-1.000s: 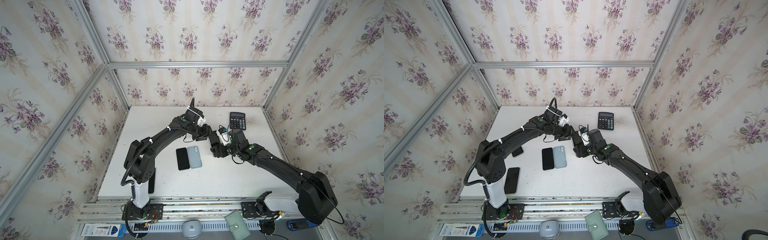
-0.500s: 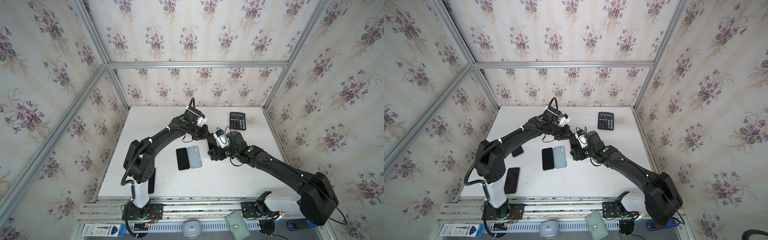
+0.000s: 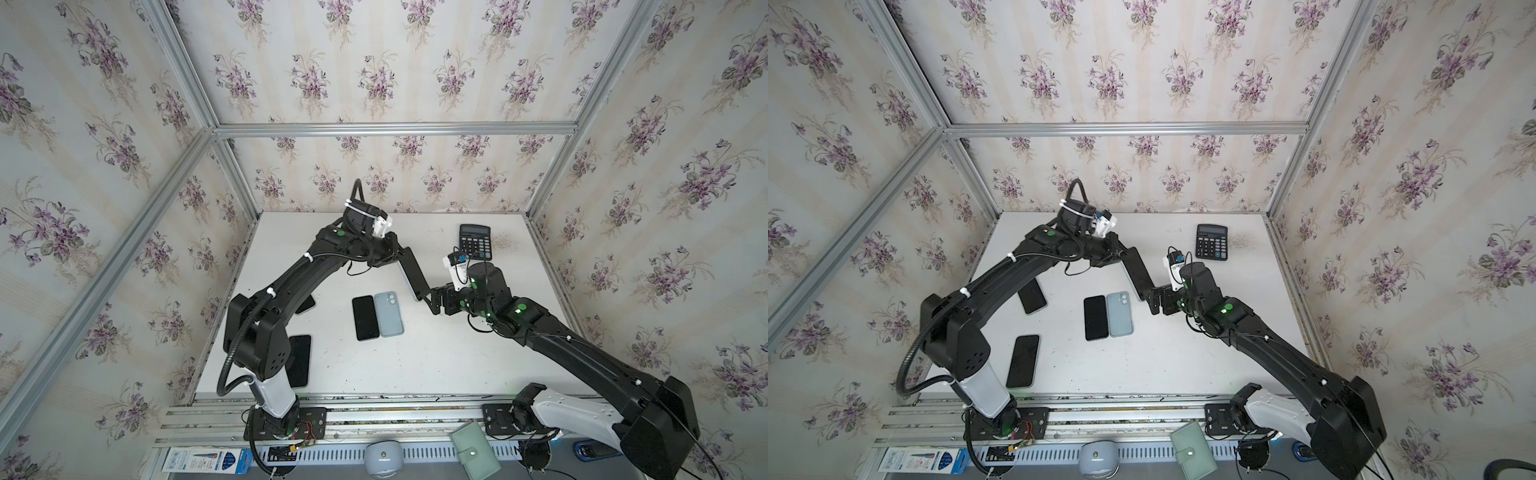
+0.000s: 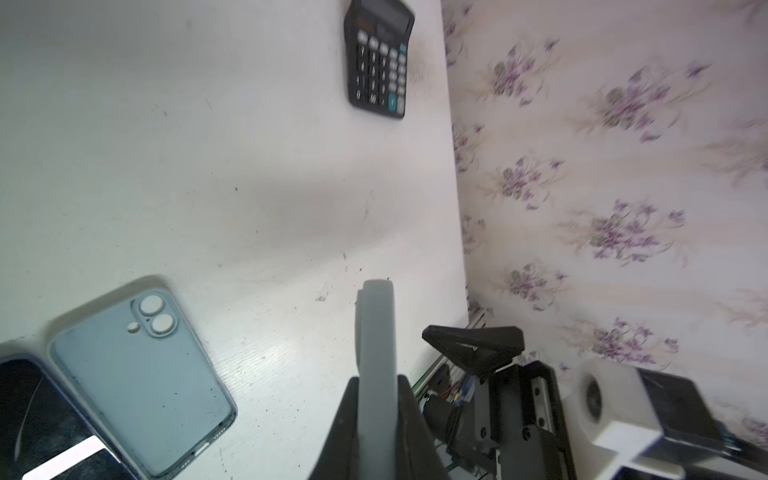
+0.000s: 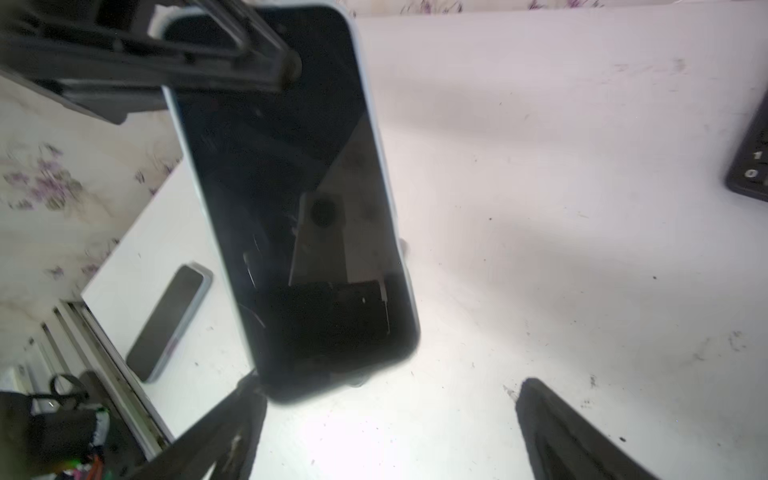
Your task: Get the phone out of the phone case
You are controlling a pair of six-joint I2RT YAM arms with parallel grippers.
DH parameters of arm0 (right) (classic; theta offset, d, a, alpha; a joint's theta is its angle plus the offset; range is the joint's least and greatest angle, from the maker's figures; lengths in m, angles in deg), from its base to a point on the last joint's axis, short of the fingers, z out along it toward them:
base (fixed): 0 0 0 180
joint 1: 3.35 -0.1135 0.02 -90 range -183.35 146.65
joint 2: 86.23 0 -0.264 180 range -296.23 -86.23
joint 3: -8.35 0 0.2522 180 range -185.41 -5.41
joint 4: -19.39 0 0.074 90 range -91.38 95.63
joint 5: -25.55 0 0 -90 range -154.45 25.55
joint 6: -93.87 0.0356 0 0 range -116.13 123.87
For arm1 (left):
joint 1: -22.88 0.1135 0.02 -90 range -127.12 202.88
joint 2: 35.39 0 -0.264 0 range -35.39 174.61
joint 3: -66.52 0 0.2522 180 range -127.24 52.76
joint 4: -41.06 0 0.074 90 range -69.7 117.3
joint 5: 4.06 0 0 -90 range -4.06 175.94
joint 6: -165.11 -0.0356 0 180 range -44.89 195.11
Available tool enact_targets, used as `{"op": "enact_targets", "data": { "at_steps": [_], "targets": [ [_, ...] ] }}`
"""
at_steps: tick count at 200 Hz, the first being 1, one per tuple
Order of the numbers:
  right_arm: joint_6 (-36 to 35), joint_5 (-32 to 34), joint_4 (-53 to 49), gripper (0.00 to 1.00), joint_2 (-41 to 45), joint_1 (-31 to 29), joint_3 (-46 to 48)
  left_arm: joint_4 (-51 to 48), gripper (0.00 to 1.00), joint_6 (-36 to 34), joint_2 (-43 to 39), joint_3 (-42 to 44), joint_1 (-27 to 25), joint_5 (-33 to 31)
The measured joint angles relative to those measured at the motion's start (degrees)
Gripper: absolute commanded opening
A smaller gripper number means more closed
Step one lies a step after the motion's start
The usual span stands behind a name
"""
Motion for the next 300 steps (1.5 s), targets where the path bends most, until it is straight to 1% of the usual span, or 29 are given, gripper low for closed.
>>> {"op": "enact_targets", "data": {
  "at_steps": [17, 36, 64, 82, 115, 139, 166, 177, 200, 244, 269, 300],
  "targets": [
    [5.9, 0.8, 0.3, 0.98, 3.5, 0.0, -0.1, 1.8, 0.0, 3.5, -2.6, -1.7, 3.3, 0.3],
    [13.7, 1.4, 0.6, 0.98, 6.1, 0.1, -0.2, 5.9, 0.0, 9.1, -4.7, -2.3, 6.8, 1.1],
    [24.0, 0.3, 4.1, 0.96, 6.5, 0.1, -0.2, 14.3, 0.0, 19.6, -6.6, -1.3, 8.9, 3.1],
    [29.4, -1.4, 8.9, 0.95, 5.5, 0.2, -0.2, 23.0, 0.0, 27.7, -8.1, 2.4, 9.0, 4.4],
    [36.1, -3.3, 18.2, 0.94, 3.7, 0.2, -1.4, 39.8, 0.0, 43.2, -9.3, 12.0, 9.3, 5.5],
    [39.9, -3.9, 24.5, 0.94, 1.4, 0.2, -2.9, 46.0, 0.0, 49.6, -10.4, 15.7, 9.5, 5.2],
    [43.2, -4.0, 28.7, 0.92, -0.5, 0.2, -3.5, 51.3, 0.0, 52.9, -12.3, 17.9, 9.5, 5.0],
    [43.5, -3.9, 30.2, 0.91, -1.1, 0.2, -3.5, 53.1, 0.0, 53.9, -12.9, 19.1, 9.4, 5.0],
    [45.5, -3.9, 32.5, 0.88, -2.1, 0.2, -3.4, 54.6, 0.0, 55.8, -13.4, 21.4, 9.5, 4.8],
    [47.6, -3.7, 38.8, 0.8, -3.9, 0.2, -2.9, 56.3, 0.0, 57.6, -13.8, 23.2, 9.5, 4.2],
    [47.6, -4.2, 41.2, 0.74, -4.9, 0.2, -4.3, 56.7, 0.0, 57.8, -13.7, 23.3, 9.4, 4.1],
    [48.2, -4.4, 44.2, 0.61, -6.8, 0.2, -4.4, 57.0, 0.0, 57.9, -13.7, 23.6, 9.4, 4.2]
  ]
}}
